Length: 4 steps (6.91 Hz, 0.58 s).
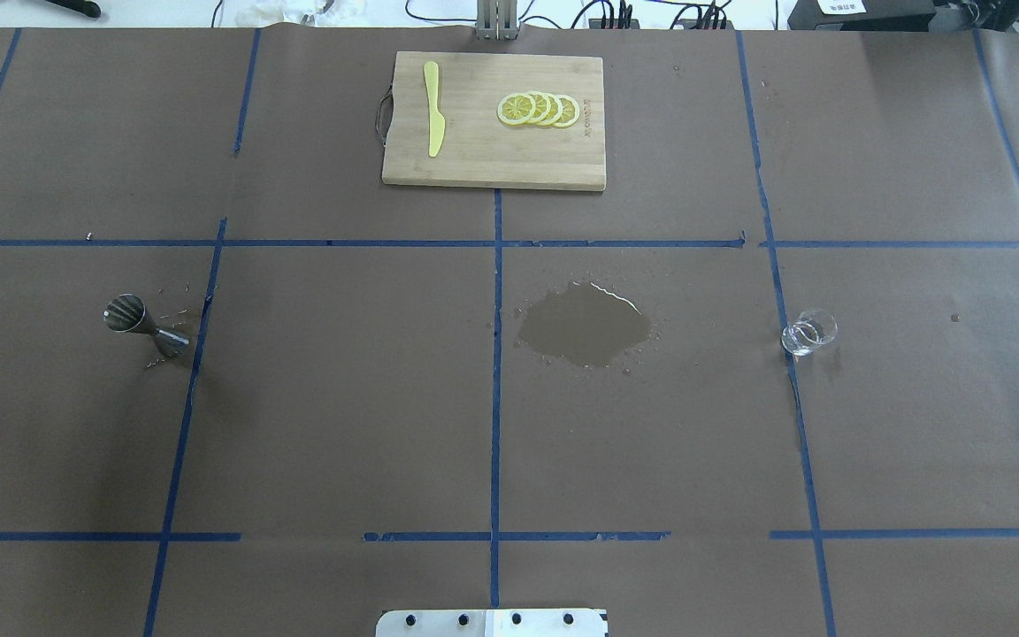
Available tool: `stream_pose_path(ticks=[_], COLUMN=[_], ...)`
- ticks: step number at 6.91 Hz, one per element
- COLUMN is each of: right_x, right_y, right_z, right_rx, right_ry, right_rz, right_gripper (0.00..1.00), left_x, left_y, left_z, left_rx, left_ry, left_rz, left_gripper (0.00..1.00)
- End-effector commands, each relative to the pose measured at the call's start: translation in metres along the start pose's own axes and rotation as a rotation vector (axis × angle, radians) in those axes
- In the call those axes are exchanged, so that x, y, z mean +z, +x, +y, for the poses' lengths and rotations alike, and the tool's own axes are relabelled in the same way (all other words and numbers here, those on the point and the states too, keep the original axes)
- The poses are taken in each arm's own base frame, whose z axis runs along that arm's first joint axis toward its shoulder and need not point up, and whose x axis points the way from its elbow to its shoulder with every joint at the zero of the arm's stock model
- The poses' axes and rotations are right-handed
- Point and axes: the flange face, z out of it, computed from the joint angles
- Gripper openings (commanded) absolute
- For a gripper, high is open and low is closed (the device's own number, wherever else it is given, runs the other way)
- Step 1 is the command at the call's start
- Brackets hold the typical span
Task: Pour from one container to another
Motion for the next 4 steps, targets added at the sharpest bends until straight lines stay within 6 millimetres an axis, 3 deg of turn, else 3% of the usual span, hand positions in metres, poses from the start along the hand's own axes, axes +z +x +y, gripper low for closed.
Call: stream_pose_path(ticks=[1,3,4], right_x=[0.0,-0.001,-0.002], right_y=[0.0,-0.001,-0.002], right_z=[0.0,0.0,0.0], right_rx=[0.0,-0.001,-0.002], right_ry=[0.0,0.002,0.004], right_rz=[-0.001,-0.001,-0.002], right_gripper=[1.0,1.0,1.0], left_x=[0.0,-0.011,-0.025], left_y=[0.001,0.01,0.037], left_z=[-0.001,-0.009,-0.02], left_rx=[0.002,0.005,-0.01], left_ry=[0.001,0.025,0.067], left_rz=[0.0,-0.001,-0.001], left_gripper=[1.0,1.0,1.0])
